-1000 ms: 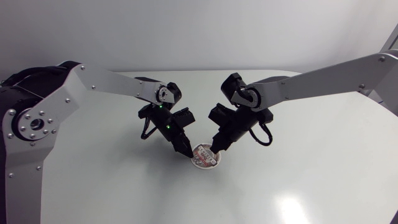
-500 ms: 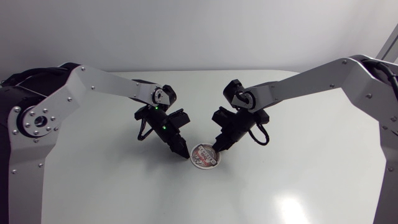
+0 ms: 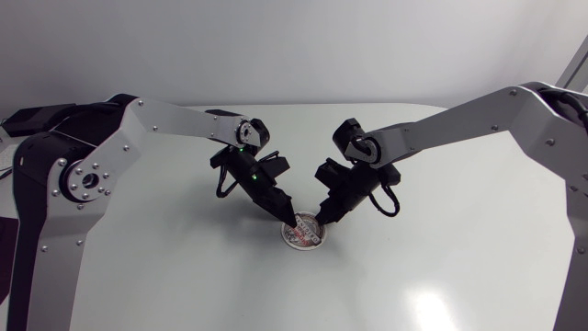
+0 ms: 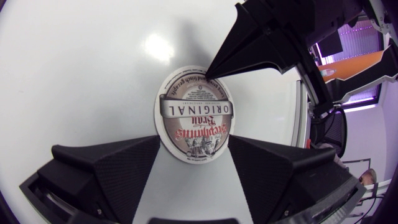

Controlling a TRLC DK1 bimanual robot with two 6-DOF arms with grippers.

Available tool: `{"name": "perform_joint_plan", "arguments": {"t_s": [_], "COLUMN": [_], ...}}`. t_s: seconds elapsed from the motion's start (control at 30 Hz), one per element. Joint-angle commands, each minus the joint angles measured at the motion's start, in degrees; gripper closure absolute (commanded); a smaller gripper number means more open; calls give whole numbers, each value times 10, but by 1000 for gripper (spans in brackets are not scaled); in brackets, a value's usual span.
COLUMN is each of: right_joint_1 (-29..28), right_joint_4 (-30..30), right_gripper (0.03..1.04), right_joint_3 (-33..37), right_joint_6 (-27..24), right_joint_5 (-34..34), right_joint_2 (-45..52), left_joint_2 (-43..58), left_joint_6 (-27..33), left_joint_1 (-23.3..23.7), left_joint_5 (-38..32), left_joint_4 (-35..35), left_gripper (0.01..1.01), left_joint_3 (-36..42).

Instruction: Turn the coaster over.

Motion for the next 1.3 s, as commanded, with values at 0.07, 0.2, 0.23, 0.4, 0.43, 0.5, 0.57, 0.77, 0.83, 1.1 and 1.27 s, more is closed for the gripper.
{"name": "perform_joint_plan", "arguments": {"t_s": [0.07,0.2,0.23,0.4,0.43,0.5,0.57,0.77,0.83,1.1,1.27], "right_joint_1": [0,0,1,1,1,1,1,-2,-7,-12,-6], "right_joint_4": [-13,-14,-13,-10,-10,-8,-8,-13,-17,-21,-11], "right_gripper": [1016,1016,1016,1016,1016,1016,1016,1016,1016,1016,1016], "right_joint_3": [-35,-42,-44,-49,-49,-49,-50,-57,-59,-101,-119], "right_joint_6": [-14,-16,-17,-18,-19,-19,-19,-20,-20,-31,-33], "right_joint_5": [8,8,8,6,6,6,1,-18,-23,-30,-30], "right_joint_2": [13,9,7,6,7,7,4,-46,-60,-106,-106], "left_joint_2": [64,67,69,87,90,91,89,106,109,115,116], "left_joint_6": [-25,-29,-29,-33,-32,-23,-21,-4,-4,-4,-4], "left_joint_1": [-3,4,-1,-15,-13,-14,-16,-7,-6,-4,-1], "left_joint_5": [-50,-57,-59,-50,-47,-27,-19,6,6,3,2], "left_joint_4": [3,-25,-30,-47,-51,-59,-60,-76,-76,-76,-74], "left_gripper": [187,187,187,221,221,221,221,225,225,225,225], "left_joint_3": [-12,-6,-6,9,14,15,15,22,22,24,24]}}
